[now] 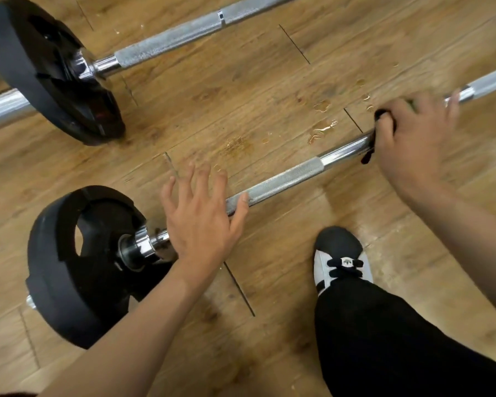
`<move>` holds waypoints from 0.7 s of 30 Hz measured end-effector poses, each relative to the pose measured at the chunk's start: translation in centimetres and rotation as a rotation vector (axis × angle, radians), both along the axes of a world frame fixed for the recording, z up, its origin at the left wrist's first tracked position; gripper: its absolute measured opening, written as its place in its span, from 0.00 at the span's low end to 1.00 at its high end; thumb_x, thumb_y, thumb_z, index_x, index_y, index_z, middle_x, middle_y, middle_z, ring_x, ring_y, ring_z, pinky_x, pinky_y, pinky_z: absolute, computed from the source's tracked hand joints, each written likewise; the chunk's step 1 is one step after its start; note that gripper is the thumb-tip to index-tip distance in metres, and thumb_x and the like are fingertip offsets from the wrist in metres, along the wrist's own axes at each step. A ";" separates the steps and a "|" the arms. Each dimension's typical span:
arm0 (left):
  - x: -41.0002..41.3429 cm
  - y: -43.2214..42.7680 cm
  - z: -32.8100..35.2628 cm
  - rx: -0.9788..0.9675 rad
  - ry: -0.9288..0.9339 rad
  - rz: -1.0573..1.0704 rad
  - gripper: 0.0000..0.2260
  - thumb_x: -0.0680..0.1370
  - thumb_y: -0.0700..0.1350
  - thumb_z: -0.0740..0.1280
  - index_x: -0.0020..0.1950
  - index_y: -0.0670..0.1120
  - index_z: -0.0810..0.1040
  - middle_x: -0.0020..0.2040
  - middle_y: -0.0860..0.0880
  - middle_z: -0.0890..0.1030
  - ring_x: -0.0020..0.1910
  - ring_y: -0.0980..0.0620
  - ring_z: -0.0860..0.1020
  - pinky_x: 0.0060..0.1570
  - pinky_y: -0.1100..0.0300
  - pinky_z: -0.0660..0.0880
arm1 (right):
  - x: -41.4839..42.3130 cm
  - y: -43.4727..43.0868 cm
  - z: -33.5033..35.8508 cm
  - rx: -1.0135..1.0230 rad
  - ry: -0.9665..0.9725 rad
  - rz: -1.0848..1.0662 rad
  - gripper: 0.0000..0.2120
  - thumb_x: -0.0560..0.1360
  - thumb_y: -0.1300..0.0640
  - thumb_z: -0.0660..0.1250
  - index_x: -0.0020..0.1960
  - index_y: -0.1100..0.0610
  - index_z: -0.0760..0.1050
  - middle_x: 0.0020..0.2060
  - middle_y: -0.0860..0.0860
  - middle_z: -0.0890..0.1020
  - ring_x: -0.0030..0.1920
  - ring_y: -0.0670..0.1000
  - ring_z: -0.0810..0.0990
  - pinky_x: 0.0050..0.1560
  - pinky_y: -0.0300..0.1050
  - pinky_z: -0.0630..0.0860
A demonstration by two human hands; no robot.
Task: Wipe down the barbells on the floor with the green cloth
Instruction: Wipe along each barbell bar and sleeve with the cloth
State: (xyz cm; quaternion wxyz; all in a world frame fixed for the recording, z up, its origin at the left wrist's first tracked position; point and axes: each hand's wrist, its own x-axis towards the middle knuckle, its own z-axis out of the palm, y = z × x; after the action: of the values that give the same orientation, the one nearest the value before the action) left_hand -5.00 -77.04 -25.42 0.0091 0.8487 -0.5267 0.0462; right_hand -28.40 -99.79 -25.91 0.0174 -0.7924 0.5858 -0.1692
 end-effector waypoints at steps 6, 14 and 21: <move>-1.2 1.0 -0.2 -0.014 -0.049 -0.040 0.29 0.86 0.63 0.48 0.71 0.47 0.78 0.74 0.45 0.77 0.76 0.41 0.70 0.76 0.39 0.58 | 7.2 11.3 0.0 0.026 -0.065 0.362 0.13 0.77 0.57 0.58 0.50 0.61 0.80 0.48 0.61 0.79 0.53 0.63 0.75 0.72 0.65 0.66; -1.8 1.7 -0.4 -0.012 -0.065 -0.054 0.29 0.86 0.63 0.48 0.71 0.47 0.78 0.74 0.44 0.77 0.75 0.40 0.71 0.76 0.37 0.59 | -2.5 3.0 -1.0 -0.159 -0.007 0.296 0.12 0.82 0.55 0.62 0.57 0.57 0.82 0.57 0.57 0.81 0.56 0.63 0.78 0.78 0.69 0.57; -1.9 1.7 -0.2 -0.018 -0.058 -0.062 0.30 0.86 0.63 0.47 0.71 0.46 0.78 0.74 0.44 0.77 0.75 0.40 0.71 0.76 0.38 0.60 | 4.9 8.8 0.0 -0.013 -0.075 0.271 0.12 0.76 0.55 0.62 0.47 0.59 0.82 0.44 0.58 0.80 0.51 0.62 0.77 0.73 0.66 0.63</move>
State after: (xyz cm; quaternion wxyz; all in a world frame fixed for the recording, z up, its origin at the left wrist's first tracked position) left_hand -6.87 -75.29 -25.65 0.0029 0.8301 -0.5525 0.0753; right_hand -23.54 -90.98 -25.88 0.0570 -0.8575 0.4712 -0.1985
